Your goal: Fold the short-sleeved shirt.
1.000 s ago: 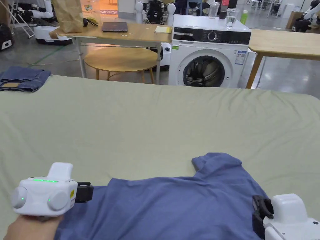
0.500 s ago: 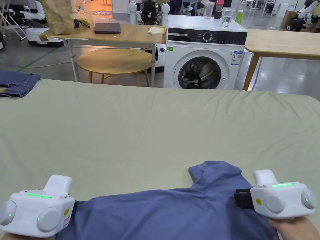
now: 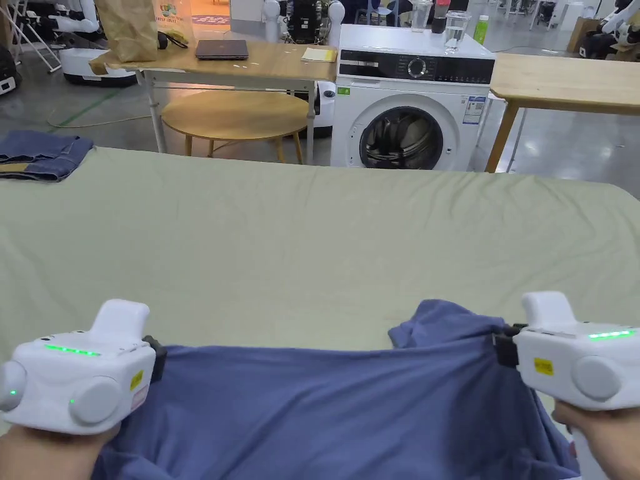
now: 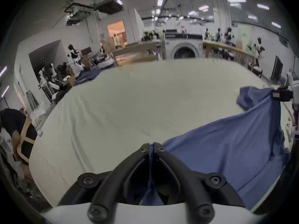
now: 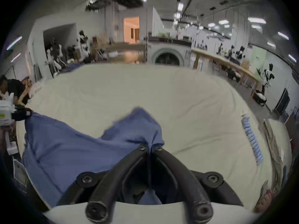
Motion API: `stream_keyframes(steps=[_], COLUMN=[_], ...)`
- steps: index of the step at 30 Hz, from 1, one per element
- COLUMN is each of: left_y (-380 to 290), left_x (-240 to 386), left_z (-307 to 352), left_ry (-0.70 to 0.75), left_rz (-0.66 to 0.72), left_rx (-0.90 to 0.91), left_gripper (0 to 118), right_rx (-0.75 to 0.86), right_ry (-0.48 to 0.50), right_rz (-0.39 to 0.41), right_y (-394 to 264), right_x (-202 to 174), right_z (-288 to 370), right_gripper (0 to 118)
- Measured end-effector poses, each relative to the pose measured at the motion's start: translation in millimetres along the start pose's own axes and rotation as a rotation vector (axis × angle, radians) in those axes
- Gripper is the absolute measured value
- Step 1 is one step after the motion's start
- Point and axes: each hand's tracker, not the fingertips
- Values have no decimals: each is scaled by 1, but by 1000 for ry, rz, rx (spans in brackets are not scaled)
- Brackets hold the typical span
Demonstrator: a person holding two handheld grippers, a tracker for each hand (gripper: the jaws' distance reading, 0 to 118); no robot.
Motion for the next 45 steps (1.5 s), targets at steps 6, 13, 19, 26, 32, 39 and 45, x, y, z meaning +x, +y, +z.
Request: stream_keyframes(steps=[6,13,19,26,32,39,45], left_y=[-25,-118,-168,-123,-68,-72,-86], left_x=[-7,-4,5,30,84,109,70], left_z=[98,132,117,153,157,151,156], left_ry=[-67,-122,-63,-63,-131,-150,-110], left_rz=[33,71,85,104,24,-15,74], left_rx=[122,13,-85,199,288,279,279], left_gripper=[0,0,0,113,111,0,23], right_rx=[185,78,-32,163,364,410,400], right_ry=[9,-45,-90,-33,-68,-112,-99], right_rz=[21,30,-112,-108,-44,-22,-23], right_y=[-48,-182,-245,-174,-118,-125,-125], right_x=[2,-21,-24,-46,-100,-127,-128], right_z=[139,192,162,188,188,187,187], right_gripper=[0,0,0,98,97,2,2])
